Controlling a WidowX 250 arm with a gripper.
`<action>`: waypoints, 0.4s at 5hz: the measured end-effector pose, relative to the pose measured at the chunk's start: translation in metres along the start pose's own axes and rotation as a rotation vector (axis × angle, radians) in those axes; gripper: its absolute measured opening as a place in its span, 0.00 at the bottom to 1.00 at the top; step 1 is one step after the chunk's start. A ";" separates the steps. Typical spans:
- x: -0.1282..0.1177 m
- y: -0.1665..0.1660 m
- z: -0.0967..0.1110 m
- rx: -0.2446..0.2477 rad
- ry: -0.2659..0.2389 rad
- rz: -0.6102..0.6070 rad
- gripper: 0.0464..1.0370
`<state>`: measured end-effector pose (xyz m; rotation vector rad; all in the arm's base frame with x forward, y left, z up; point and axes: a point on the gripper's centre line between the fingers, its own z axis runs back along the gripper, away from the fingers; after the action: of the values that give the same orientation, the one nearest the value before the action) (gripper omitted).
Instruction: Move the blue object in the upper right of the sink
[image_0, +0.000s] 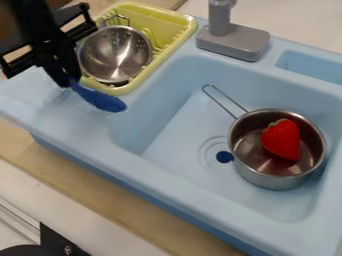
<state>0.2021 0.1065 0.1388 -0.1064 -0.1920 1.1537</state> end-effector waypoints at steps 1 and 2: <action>-0.008 -0.008 0.003 0.001 0.011 -0.044 0.02; -0.021 -0.017 0.008 -0.020 0.021 -0.102 0.02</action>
<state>0.2077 0.0805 0.1481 -0.1254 -0.1881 1.0492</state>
